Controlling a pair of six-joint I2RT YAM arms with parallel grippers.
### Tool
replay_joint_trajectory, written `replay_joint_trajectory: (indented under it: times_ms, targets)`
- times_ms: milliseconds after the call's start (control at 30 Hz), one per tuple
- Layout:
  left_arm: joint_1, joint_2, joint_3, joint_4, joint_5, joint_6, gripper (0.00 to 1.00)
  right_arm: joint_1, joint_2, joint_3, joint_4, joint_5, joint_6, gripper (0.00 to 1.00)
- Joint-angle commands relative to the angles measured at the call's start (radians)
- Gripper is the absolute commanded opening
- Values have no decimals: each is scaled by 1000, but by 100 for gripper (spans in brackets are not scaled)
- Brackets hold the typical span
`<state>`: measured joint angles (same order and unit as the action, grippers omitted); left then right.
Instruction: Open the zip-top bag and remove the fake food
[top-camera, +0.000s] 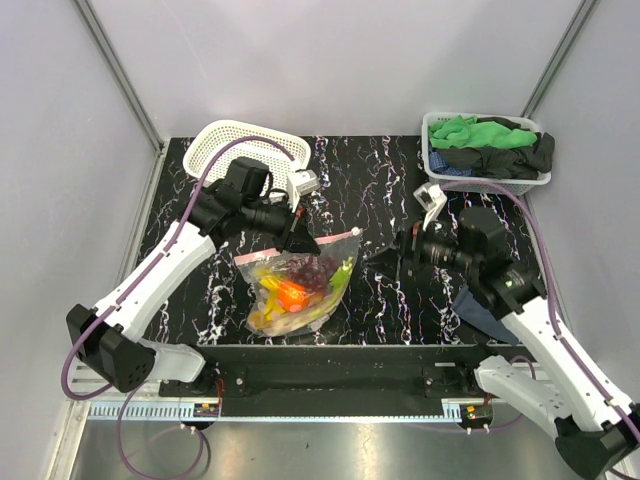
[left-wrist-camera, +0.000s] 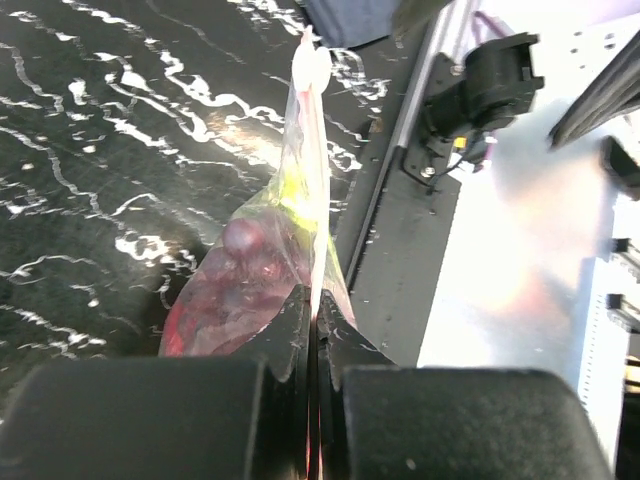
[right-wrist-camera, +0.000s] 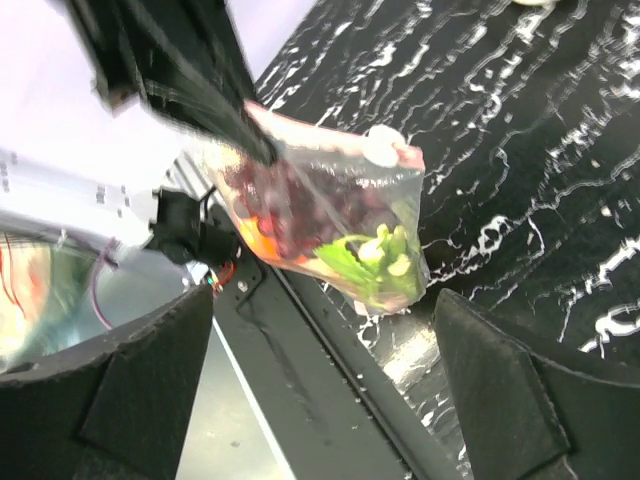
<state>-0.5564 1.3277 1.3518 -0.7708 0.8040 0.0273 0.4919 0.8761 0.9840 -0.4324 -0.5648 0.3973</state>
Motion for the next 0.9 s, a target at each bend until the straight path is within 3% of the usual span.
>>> replay_joint_trajectory:
  times_ms: [0, 100, 333, 367, 500, 667, 867]
  targets:
    - [12, -39, 15, 44, 152, -20, 0, -4, -83, -131, 270, -107, -75, 99]
    - [19, -36, 18, 44, 175, -15, 0, -4, -57, -159, 293, -151, -81, 99]
    - [33, -21, 35, 44, 221, -12, 0, -16, 17, -165, 331, -216, -103, 87]
    - [33, -22, 32, 44, 231, -12, 0, -24, 24, -168, 342, -233, -107, 81]
    - [33, -30, 23, 44, 248, -10, 0, -55, 76, -173, 366, -282, -103, 79]
    - [33, -36, 12, 47, 256, -10, 0, -67, 167, -180, 536, -382, 9, 76]
    - [39, -35, 23, 53, 253, -13, 0, -67, 235, -199, 750, -501, 175, 49]
